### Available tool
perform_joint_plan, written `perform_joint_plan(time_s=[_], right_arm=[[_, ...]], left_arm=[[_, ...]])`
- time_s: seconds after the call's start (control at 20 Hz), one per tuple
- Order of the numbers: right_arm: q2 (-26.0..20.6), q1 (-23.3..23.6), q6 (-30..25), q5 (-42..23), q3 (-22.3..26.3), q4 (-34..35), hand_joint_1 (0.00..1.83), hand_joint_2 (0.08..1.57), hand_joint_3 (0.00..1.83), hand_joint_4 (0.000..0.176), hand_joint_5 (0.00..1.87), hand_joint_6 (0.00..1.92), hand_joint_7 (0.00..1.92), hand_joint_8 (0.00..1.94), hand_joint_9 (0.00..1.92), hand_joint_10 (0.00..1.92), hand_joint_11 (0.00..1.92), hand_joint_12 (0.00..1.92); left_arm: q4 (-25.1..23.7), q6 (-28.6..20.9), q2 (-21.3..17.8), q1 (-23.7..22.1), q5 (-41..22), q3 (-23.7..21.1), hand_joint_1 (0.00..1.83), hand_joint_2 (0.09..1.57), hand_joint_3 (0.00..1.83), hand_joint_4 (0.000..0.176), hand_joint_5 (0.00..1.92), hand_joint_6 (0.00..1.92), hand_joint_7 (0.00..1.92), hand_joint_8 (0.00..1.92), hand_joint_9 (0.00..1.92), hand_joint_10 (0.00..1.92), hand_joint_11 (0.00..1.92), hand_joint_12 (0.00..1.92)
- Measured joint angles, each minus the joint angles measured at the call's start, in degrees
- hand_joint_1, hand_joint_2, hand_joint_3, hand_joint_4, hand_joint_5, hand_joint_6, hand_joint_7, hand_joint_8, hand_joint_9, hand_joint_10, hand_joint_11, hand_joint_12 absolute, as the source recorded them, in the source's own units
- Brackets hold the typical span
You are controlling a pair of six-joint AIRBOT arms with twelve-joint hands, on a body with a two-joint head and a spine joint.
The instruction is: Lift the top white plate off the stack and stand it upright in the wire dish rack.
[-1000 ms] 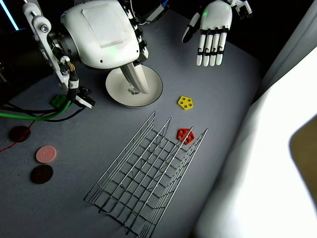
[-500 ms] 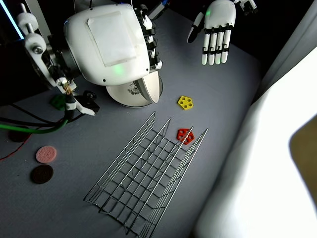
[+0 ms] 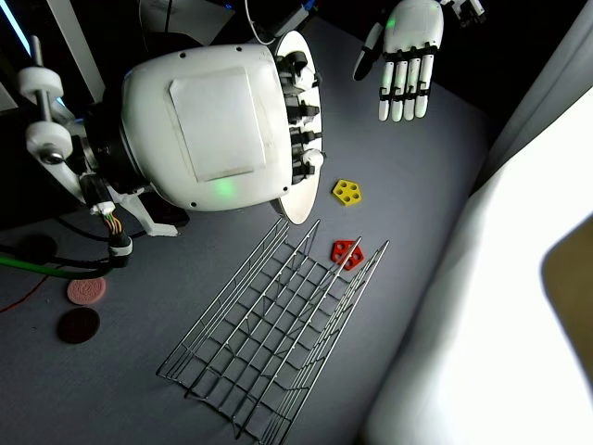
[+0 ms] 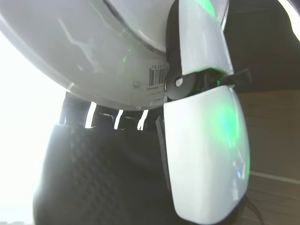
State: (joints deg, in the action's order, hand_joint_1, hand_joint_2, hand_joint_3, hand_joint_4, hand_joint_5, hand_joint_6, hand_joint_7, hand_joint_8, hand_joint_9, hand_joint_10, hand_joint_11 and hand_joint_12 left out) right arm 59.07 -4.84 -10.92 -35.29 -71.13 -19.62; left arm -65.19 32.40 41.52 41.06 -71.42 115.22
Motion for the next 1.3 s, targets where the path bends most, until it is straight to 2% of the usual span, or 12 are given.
perform_joint_plan(time_s=[0.15, 0.4, 0.5, 0.55, 0.65, 0.75, 0.85, 0.95, 1.0, 1.2, 1.3], right_arm=[[-0.07, 0.00, -3.04, 1.31, -1.46, -1.53, 1.50, 1.02, 0.00, 0.000, 1.06, 0.80, 1.24, 0.25, 1.29, 0.43, 1.00, 1.31], [-0.04, 0.33, -4.02, 1.51, -3.80, -3.08, 1.50, 1.01, 0.00, 0.000, 1.09, 0.78, 1.31, 0.09, 1.30, 0.41, 0.99, 1.31], [-0.04, 0.33, -4.04, 1.51, -4.11, -3.26, 1.50, 1.01, 0.00, 0.000, 1.08, 0.79, 1.30, 0.10, 1.31, 0.38, 1.03, 1.26], [-0.04, 0.37, -4.04, 1.51, -4.15, -3.52, 1.50, 1.02, 0.00, 0.000, 1.07, 0.80, 1.29, 0.08, 1.27, 0.45, 1.03, 1.29], [0.00, 0.72, -4.07, 1.64, -4.24, -3.91, 1.50, 1.03, 0.00, 0.000, 1.03, 0.87, 1.18, 0.31, 1.24, 0.52, 1.03, 1.31], [0.00, 0.98, -5.03, 1.86, -4.74, -3.82, 1.50, 1.04, 0.00, 0.000, 1.02, 0.89, 1.14, 0.37, 1.22, 0.56, 1.01, 1.35], [0.00, 0.98, -7.50, 2.64, -5.42, -3.69, 1.50, 1.04, 0.00, 0.000, 1.00, 0.90, 1.15, 0.37, 1.22, 0.57, 1.01, 1.35], [0.00, 0.98, -7.50, 3.43, -5.70, -3.43, 1.50, 1.03, 0.00, 0.000, 1.05, 0.79, 1.17, 0.36, 1.23, 0.56, 1.02, 1.35], [0.00, 0.98, -7.50, 3.61, -5.92, -3.23, 1.50, 1.03, 0.00, 0.000, 1.04, 0.82, 1.13, 0.46, 1.22, 0.56, 1.00, 1.32], [0.02, 1.03, -7.54, 4.70, -6.75, -0.81, 1.50, 1.03, 0.00, 0.000, 1.06, 0.79, 1.13, 0.46, 1.24, 0.55, 0.99, 1.32], [0.02, 1.03, -7.56, 5.62, -7.45, -0.46, 1.50, 1.04, 0.00, 0.000, 1.03, 0.84, 1.10, 0.48, 1.19, 0.63, 1.00, 1.36]], left_arm=[[0.04, 0.42, 0.02, 0.00, -0.02, 0.00, 0.03, 1.02, 0.00, 0.000, 0.05, 0.00, 0.07, 0.00, 0.08, 0.00, 0.07, 0.00], [0.00, 0.79, 0.55, 0.00, -0.96, 2.32, 0.03, 1.01, 0.00, 0.000, 0.06, 0.00, 0.09, 0.00, 0.09, 0.00, 0.08, 0.00], [0.31, 0.76, 1.22, 0.00, -1.40, 3.85, 0.03, 1.01, 0.00, 0.000, 0.07, 0.01, 0.10, 0.01, 0.10, 0.01, 0.09, 0.01], [0.15, 0.76, 1.51, 0.00, -1.75, 4.33, 0.03, 1.01, 0.00, 0.000, 0.07, 0.01, 0.12, 0.01, 0.12, 0.01, 0.10, 0.01], [0.17, 0.74, 2.32, 0.00, -2.89, 5.16, 0.05, 1.01, 0.00, 0.000, 0.06, 0.00, 0.08, 0.00, 0.09, 0.00, 0.10, 0.01], [0.35, 0.61, 2.60, 0.00, -3.41, 5.70, 0.06, 1.02, 0.00, 0.000, 0.06, 0.00, 0.08, 0.00, 0.09, 0.00, 0.09, 0.01], [0.37, 0.57, 2.60, 0.02, -4.07, 5.84, 0.06, 1.01, 0.00, 0.000, 0.10, 0.00, 0.12, 0.01, 0.13, 0.01, 0.11, 0.02], [0.74, 0.55, 2.60, 0.79, -4.94, 5.84, 0.06, 1.01, 0.00, 0.000, 0.08, 0.00, 0.11, 0.00, 0.12, 0.00, 0.11, 0.01], [1.31, 0.52, 2.60, 1.66, -5.38, 5.88, 0.06, 1.01, 0.00, 0.000, 0.08, 0.00, 0.10, 0.00, 0.12, 0.00, 0.11, 0.01], [2.19, 0.55, 2.60, 3.98, -6.32, 6.16, 0.06, 1.02, 0.00, 0.000, 0.07, 0.00, 0.11, 0.00, 0.12, 0.00, 0.11, 0.01], [2.82, 0.66, 2.58, 4.24, -6.62, 5.62, 0.03, 1.01, 0.00, 0.000, 0.07, 0.01, 0.11, 0.00, 0.12, 0.00, 0.12, 0.01]])
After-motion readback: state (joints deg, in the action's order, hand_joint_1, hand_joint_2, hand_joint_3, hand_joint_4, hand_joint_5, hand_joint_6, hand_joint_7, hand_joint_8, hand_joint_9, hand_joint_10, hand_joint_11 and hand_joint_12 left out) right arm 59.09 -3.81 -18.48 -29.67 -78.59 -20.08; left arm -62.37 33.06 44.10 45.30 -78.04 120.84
